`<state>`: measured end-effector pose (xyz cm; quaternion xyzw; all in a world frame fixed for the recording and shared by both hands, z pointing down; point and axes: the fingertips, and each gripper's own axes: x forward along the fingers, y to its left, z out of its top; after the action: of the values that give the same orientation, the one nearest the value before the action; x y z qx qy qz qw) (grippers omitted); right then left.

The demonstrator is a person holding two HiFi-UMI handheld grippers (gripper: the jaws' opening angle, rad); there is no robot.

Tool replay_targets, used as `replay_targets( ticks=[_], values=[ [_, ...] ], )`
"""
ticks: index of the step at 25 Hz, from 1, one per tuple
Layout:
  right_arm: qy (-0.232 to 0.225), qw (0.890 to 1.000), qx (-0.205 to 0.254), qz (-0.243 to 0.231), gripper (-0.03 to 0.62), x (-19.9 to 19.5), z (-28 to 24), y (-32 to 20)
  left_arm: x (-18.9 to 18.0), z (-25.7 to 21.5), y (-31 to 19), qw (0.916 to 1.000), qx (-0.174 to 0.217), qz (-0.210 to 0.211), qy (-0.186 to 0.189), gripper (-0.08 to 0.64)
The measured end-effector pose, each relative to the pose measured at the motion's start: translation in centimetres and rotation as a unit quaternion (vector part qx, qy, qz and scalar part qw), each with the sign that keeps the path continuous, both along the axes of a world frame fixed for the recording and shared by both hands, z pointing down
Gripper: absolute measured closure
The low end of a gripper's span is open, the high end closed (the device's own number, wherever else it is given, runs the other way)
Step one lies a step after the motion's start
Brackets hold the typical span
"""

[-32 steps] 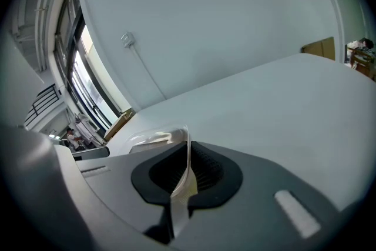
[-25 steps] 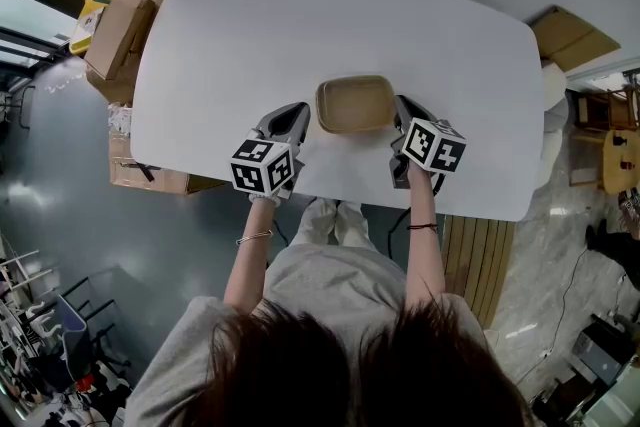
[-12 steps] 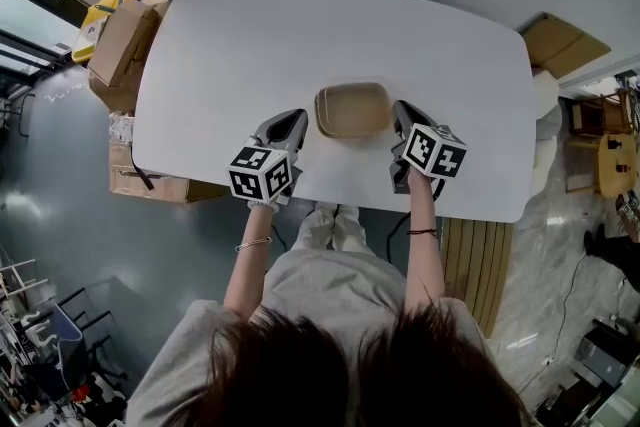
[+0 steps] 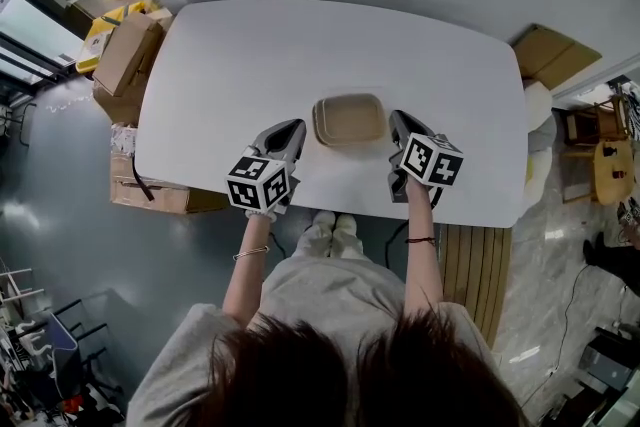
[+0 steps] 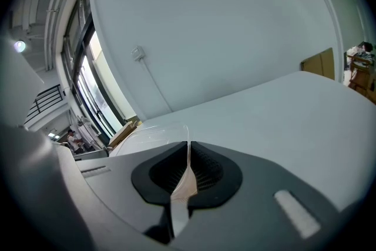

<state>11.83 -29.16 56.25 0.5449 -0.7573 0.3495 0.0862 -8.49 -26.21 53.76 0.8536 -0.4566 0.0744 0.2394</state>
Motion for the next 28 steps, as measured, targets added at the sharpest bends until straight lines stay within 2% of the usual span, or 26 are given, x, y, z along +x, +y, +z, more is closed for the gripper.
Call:
replay_targets(
  ticks=[15,21,28],
  values=[
    [0.0,0.999,0.038,-0.018,0.561,0.1,-3.3,1.7,0.0,-3.4,2.1,0.999,0.04,0.015,-0.011,0.569],
    [0.003,0.998,0.06,-0.028,0.561,0.5,-5.3,2.7,0.2,-5.5,2.9,0.9982,0.058,0.015,0.006,0.569],
    [0.001,0.996,0.086,-0.034,0.561,0.7,-7.7,3.6,0.4,-7.2,4.2,0.9968,0.077,0.022,0.002,0.569]
  ],
)
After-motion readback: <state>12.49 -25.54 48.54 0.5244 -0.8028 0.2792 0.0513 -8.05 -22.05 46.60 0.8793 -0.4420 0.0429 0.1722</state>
